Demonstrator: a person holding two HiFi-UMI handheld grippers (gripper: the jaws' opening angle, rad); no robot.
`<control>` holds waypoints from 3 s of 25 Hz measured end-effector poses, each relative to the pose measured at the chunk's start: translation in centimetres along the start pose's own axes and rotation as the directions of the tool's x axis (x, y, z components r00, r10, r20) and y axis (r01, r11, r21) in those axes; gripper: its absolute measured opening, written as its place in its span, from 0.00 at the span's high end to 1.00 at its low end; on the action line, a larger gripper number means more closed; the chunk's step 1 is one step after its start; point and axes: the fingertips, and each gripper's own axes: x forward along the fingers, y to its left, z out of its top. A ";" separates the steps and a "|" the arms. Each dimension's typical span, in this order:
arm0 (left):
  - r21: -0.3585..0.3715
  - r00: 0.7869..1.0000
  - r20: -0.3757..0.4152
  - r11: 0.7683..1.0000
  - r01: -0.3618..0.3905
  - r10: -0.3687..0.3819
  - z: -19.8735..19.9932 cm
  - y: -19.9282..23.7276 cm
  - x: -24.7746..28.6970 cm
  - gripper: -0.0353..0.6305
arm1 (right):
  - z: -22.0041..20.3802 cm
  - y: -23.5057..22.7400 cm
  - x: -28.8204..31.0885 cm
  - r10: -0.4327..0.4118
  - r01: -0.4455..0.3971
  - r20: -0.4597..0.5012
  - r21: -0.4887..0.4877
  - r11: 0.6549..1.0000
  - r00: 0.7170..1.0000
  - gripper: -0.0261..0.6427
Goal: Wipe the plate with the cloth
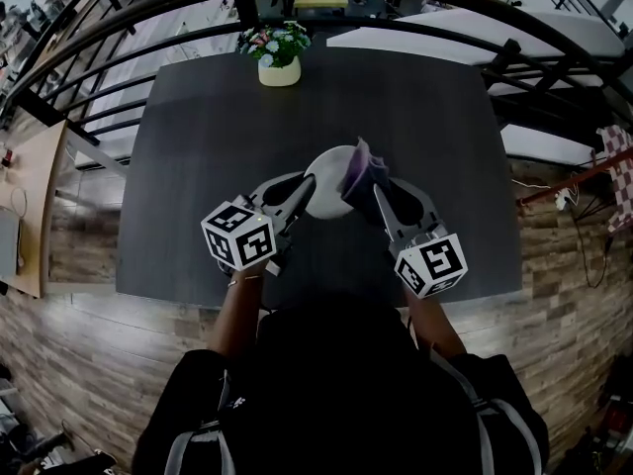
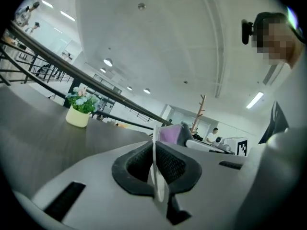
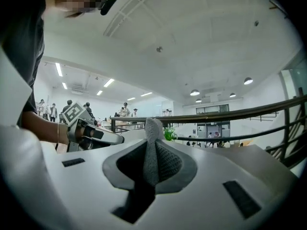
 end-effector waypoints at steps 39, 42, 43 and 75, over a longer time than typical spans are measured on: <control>0.314 0.972 0.161 0.943 0.113 -0.170 8.6 -9.4 -1.9 0.92 | 11.5 6.9 1.4 0.095 -0.015 0.201 -0.367 0.930 0.975 0.90; 0.309 0.971 0.163 0.944 0.120 -0.177 8.6 -9.6 -2.0 0.92 | 11.6 5.8 1.0 0.059 0.018 0.210 -0.349 0.937 0.976 0.90; 0.312 0.971 0.161 0.942 0.121 -0.178 8.6 -9.7 -2.1 0.92 | 11.7 5.5 0.9 0.047 0.031 0.217 -0.343 0.939 0.975 0.90; 0.315 0.968 0.177 0.942 0.115 -0.177 9.1 -9.2 -2.8 0.92 | 9.7 -0.6 -0.3 -0.143 0.188 0.167 -0.300 0.935 0.976 0.90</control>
